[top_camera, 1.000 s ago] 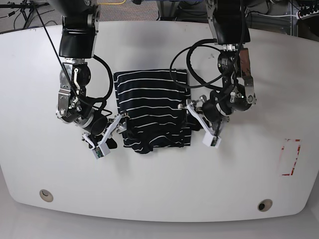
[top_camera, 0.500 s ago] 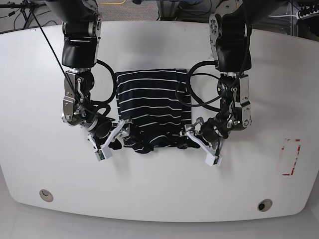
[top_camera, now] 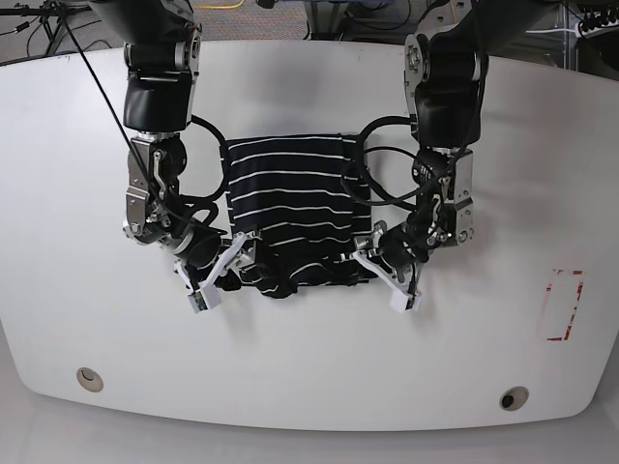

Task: Fold the T-shirt properly
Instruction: 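Grasp the bundle edges with both grippers and lift slightly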

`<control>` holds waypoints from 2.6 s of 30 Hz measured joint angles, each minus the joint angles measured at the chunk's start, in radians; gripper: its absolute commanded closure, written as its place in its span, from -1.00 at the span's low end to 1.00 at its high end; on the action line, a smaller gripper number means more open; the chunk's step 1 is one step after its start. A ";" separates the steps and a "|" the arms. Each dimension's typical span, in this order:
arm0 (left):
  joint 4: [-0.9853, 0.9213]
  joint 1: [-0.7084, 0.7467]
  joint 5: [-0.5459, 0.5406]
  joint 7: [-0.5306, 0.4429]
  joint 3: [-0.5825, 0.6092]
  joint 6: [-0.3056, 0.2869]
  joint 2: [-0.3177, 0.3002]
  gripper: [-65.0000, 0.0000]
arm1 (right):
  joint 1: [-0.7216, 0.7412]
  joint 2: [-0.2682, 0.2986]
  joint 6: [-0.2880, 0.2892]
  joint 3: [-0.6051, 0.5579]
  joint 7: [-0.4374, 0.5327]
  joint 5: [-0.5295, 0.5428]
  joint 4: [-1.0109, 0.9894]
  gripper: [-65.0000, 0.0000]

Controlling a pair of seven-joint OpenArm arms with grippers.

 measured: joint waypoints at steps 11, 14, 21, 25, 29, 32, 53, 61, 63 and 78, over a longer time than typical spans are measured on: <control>0.000 0.000 0.000 -0.001 0.000 0.000 0.014 0.63 | 0.000 -0.018 0.000 0.000 0.004 -0.003 -0.002 0.97; 0.000 0.000 0.000 -0.001 0.000 0.000 0.013 0.63 | 0.000 -0.018 0.000 0.000 0.004 -0.005 -0.002 1.00; 0.000 0.003 0.000 -0.002 -0.002 0.000 0.013 0.81 | -0.002 -0.018 0.000 0.000 0.004 -0.005 -0.002 1.00; 0.010 0.014 -0.001 -0.001 -0.007 0.005 0.011 0.82 | -0.003 -0.016 0.000 0.000 0.003 -0.004 -0.002 1.00; 0.097 0.058 -0.006 0.002 -0.056 0.048 0.017 0.82 | -0.001 -0.013 0.000 0.002 0.003 -0.004 -0.002 1.00; 0.151 0.078 0.000 0.006 -0.075 0.065 0.009 0.82 | 0.000 -0.011 0.000 0.002 0.001 -0.005 -0.002 1.00; 0.272 0.071 -0.007 0.080 -0.085 0.060 -0.064 0.82 | 0.000 -0.018 -0.001 0.000 0.004 -0.001 -0.002 1.00; 0.269 0.068 -0.007 0.081 -0.123 0.060 -0.081 0.79 | 0.005 -0.019 -0.001 0.000 0.003 -0.002 -0.002 0.54; 0.269 0.064 -0.006 0.080 -0.125 0.060 -0.083 0.70 | 0.009 -0.018 -0.002 0.000 0.004 -0.001 -0.002 0.31; 0.271 0.009 0.001 0.084 -0.126 0.063 -0.083 -0.17 | 0.074 -0.017 -0.003 0.000 -0.003 -0.008 -0.002 -0.77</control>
